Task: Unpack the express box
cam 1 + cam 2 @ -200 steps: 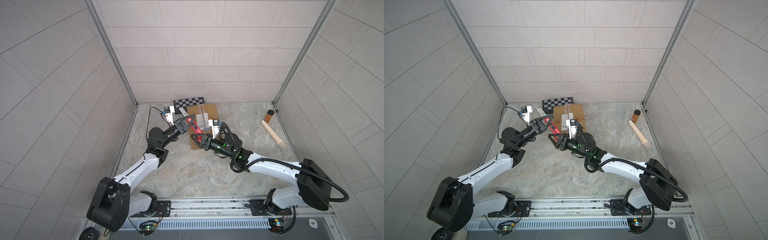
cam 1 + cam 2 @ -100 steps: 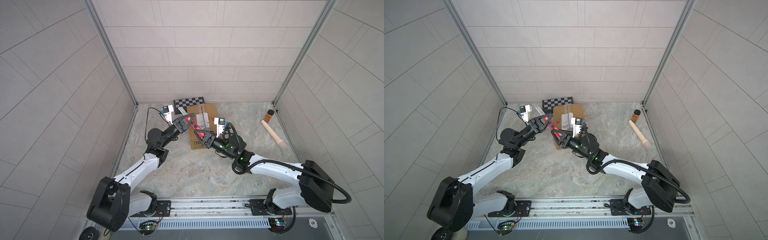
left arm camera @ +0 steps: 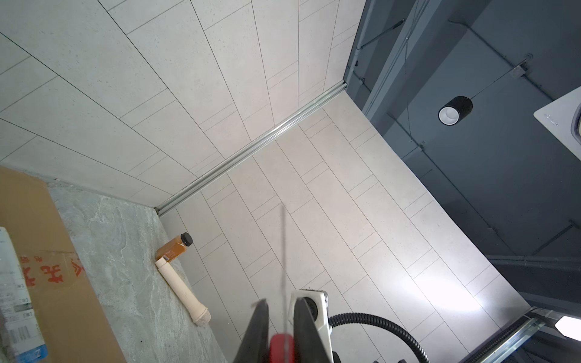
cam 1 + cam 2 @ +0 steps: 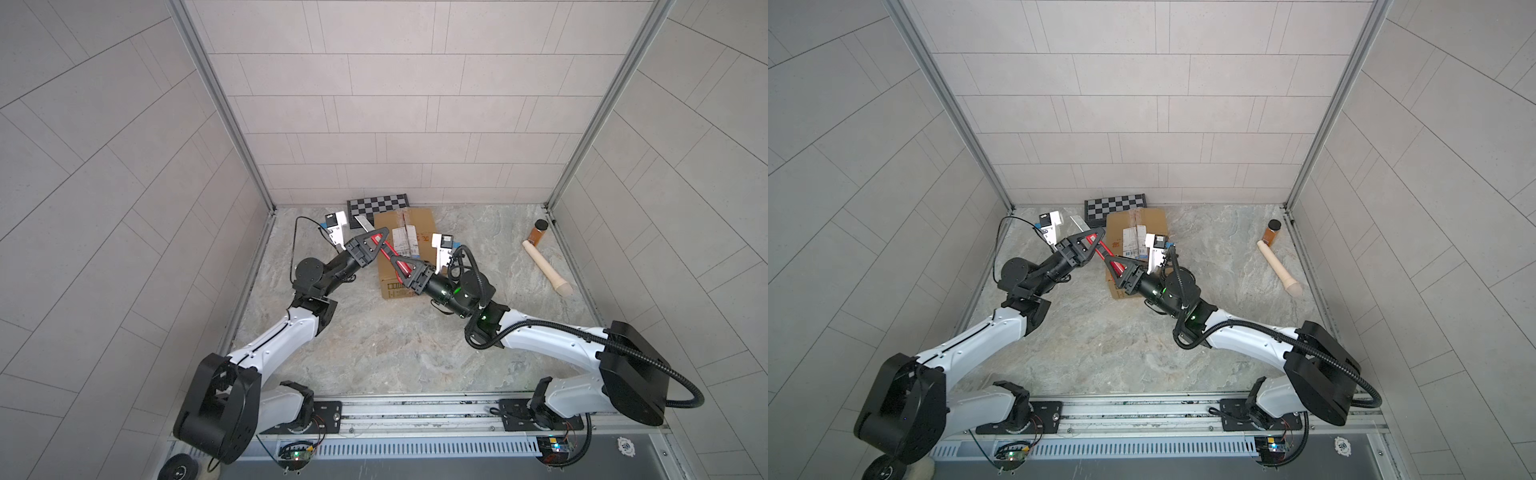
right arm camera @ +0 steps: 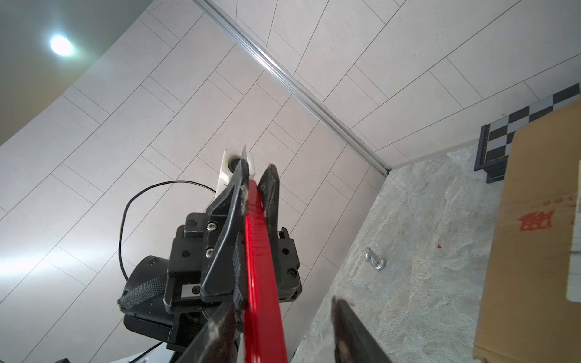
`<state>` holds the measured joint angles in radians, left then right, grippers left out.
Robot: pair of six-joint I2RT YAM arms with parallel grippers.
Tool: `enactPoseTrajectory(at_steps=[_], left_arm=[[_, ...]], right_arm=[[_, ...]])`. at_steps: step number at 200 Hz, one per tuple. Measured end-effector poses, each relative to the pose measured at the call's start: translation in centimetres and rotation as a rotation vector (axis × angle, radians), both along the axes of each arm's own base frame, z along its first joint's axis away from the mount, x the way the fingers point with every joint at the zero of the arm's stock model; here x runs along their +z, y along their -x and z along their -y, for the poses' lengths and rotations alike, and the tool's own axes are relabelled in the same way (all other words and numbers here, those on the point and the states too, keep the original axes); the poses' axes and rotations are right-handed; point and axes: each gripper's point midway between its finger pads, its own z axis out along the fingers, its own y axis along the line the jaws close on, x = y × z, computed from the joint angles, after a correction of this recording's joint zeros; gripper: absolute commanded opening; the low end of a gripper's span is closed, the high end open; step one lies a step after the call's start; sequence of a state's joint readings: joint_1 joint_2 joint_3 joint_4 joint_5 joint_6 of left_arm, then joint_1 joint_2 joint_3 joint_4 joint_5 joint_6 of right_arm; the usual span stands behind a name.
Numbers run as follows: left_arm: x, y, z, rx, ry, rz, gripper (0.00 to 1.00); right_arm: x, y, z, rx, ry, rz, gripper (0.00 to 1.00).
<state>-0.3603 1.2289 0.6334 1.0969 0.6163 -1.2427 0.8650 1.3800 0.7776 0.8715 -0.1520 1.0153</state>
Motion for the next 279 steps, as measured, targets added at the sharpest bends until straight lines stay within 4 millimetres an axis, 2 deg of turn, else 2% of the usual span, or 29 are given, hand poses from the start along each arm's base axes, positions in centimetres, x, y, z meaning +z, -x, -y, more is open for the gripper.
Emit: enactPoseTrajectory(at_steps=[7,20,38,51,73,77,84,90,92,104,119,146,160,173,186,207,230,243,257,279], left_arm=[[0.0,0.0,0.0,0.0,0.002,0.001,0.0],[0.2,0.0,-0.1,0.002,0.007,0.004,0.0],[0.1,-0.1,-0.1,0.007,0.007,-0.003,0.0],[0.1,-0.2,-0.2,-0.001,0.033,-0.03,0.0],[0.1,-0.2,-0.3,0.007,0.023,-0.026,0.44],[-0.1,-0.2,-0.4,0.014,0.008,-0.025,0.57],[-0.8,-0.4,-0.3,0.023,-0.02,-0.036,0.84],[-1.4,-0.6,-0.3,0.032,-0.051,-0.046,0.98],[-1.5,-0.6,-0.3,0.033,-0.056,-0.051,0.99],[-3.0,-1.0,-0.3,0.061,-0.139,-0.08,1.0],[-4.6,-1.5,-0.6,0.109,-0.257,-0.121,1.0],[-7.5,-3.0,-2.4,0.247,-0.502,-0.182,1.0],[-10.0,-3.8,-3.5,0.301,-0.628,-0.232,1.0],[-13.0,-4.4,-4.0,0.313,-0.723,-0.291,1.0],[-16.1,-4.8,-4.2,0.302,-0.791,-0.359,1.0],[-20.2,-5.1,-4.3,0.284,-0.863,-0.453,1.0],[-22.0,-5.0,-3.7,0.263,-0.893,-0.482,1.0],[-22.2,-4.5,-2.6,0.239,-0.897,-0.471,1.0],[-22.1,-3.9,-1.0,0.207,-0.893,-0.453,1.0],[-22.4,-2.8,1.8,0.151,-0.881,-0.431,1.0]], right_arm=[[0.0,0.0,0.0,0.001,-0.001,-0.001,0.49],[0.0,0.0,0.0,0.001,-0.006,-0.007,0.34],[0.6,0.3,-0.1,0.017,-0.024,0.005,0.08],[1.2,0.6,-0.3,0.034,-0.049,0.008,0.0],[1.5,0.5,-0.3,0.035,-0.041,0.007,0.0],[1.3,0.4,-0.2,0.026,-0.026,0.003,0.0],[1.0,0.2,0.0,0.013,0.002,-0.006,0.0],[0.7,0.0,0.4,-0.004,0.028,-0.015,0.0],[0.6,0.0,0.5,-0.008,0.035,-0.018,0.0],[0.2,-0.4,1.9,-0.053,0.093,-0.033,0.0],[0.7,-0.8,4.3,-0.121,0.153,-0.038,0.0],[3.8,-1.6,9.9,-0.294,0.271,-0.033,0.0],[5.3,-2.1,12.9,-0.401,0.349,-0.041,0.0],[5.7,-2.7,15.3,-0.481,0.422,-0.064,0.0],[4.7,-3.7,17.7,-0.552,0.507,-0.105,0.0],[0.5,-5.5,20.6,-0.62,0.678,-0.208,0.0],[-4.3,-6.6,20.7,-0.562,0.843,-0.301,0.0],[-5.8,-6.8,20.0,-0.498,0.91,-0.326,0.0],[-5.9,-7.0,19.0,-0.436,0.952,-0.324,0.0],[-4.1,-6.8,17.6,-0.36,0.983,-0.282,0.0]])
